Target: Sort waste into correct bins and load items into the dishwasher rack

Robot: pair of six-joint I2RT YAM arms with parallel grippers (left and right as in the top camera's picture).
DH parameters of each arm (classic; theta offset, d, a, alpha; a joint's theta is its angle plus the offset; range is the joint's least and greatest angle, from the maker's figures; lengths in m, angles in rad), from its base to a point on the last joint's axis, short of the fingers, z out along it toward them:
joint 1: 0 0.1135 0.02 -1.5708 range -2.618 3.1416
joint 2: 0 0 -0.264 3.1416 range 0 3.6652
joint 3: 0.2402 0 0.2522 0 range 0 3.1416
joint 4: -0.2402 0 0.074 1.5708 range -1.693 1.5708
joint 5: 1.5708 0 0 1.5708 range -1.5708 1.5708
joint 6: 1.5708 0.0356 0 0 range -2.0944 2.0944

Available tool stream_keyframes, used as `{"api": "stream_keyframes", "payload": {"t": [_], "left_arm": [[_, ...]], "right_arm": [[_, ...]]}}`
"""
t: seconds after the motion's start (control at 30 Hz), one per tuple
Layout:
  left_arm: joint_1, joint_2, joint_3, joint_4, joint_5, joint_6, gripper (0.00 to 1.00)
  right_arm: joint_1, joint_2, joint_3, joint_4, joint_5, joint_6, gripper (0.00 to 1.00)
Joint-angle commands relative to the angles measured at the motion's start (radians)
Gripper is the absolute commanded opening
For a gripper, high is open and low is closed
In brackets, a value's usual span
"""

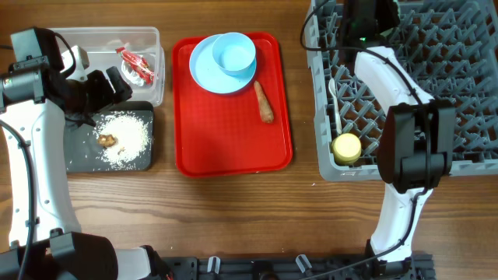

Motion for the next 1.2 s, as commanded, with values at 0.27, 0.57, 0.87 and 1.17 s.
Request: {"api": "stream_keyframes", "payload": {"t": [0.27,0.57,0.87,1.17], "left_arm": [[0.006,-0.02,0.0,0.0,0.001,-0.002,1.0],[0.006,-0.02,0.0,0.0,0.001,-0.002,1.0],[0.006,-0.02,0.0,0.0,0.002,-0.002,1.0],[0.006,-0.02,0.0,0.001,0.002,-0.002,1.0]], "right_arm": [[0.01,0.014,0.005,-0.045,-0.059,0.011,0.04],[0.07,0.014,0.005,-0.183,-0.058,0.008,0.08],[0.149,0.014,0.005,-0.218,-0.058,0.101,1.0],[0.182,-0.039,0.005,-0.259,-0.127,0.276,1.0]]}}
